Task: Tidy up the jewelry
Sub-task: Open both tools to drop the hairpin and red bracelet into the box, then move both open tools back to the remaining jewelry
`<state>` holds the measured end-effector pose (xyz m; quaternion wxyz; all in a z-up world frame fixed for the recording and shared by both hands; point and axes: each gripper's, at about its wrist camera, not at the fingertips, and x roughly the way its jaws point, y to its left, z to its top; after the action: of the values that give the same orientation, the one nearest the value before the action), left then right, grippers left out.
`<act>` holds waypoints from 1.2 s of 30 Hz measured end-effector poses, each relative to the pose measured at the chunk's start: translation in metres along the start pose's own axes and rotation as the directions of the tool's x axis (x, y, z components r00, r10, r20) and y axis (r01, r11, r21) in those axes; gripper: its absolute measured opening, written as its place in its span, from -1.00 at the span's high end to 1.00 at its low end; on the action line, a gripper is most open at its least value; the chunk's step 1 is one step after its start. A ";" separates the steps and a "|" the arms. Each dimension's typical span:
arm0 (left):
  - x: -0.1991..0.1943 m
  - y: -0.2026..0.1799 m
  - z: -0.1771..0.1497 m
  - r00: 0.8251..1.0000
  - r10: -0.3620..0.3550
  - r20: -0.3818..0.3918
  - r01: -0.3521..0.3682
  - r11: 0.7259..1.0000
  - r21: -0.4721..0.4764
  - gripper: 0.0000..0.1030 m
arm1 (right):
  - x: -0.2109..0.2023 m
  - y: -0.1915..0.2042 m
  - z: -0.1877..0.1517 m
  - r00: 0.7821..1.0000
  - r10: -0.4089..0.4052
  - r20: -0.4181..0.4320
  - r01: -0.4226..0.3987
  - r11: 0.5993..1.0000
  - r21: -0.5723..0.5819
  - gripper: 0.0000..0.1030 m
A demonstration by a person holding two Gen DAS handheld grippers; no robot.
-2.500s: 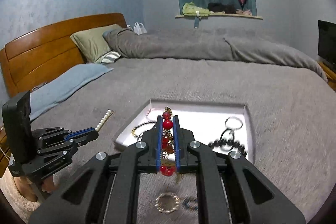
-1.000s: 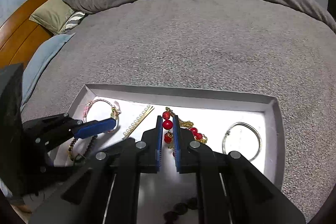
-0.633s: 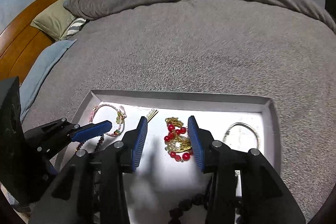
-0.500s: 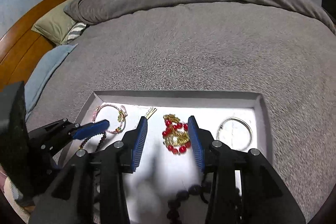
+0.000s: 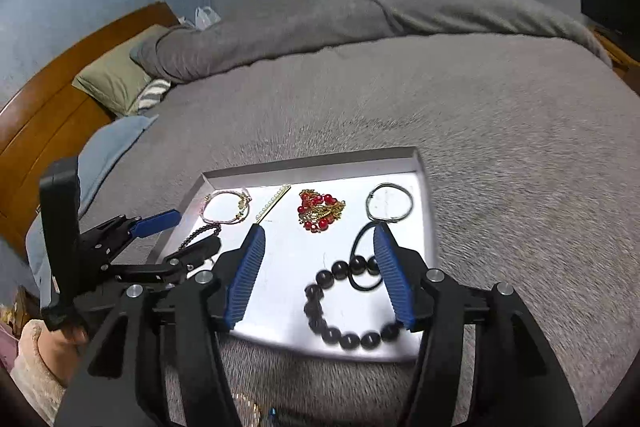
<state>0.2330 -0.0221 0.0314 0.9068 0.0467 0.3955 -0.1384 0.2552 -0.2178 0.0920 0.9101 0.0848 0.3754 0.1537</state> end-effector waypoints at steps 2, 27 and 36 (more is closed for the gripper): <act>-0.013 -0.003 -0.004 1.000 0.006 0.026 -0.006 1.000 -0.001 -0.60 | -0.013 0.000 -0.006 0.999 -0.013 0.029 0.013 1.000 -0.006 -0.22; -0.093 -0.051 -0.092 0.963 0.012 0.268 -0.027 0.998 0.052 -0.87 | -0.058 -0.047 -0.096 0.973 -0.180 0.146 0.171 0.982 0.075 -0.90; -0.068 -0.078 -0.114 0.973 -0.035 0.227 0.004 0.991 0.137 -0.87 | -0.059 -0.058 -0.133 0.964 -0.199 0.175 0.193 0.980 0.052 -0.90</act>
<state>0.0859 -0.0601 0.0056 0.9397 0.0879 0.2784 -0.1782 0.1344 -0.2875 0.0215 0.9494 0.0762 0.3010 0.0482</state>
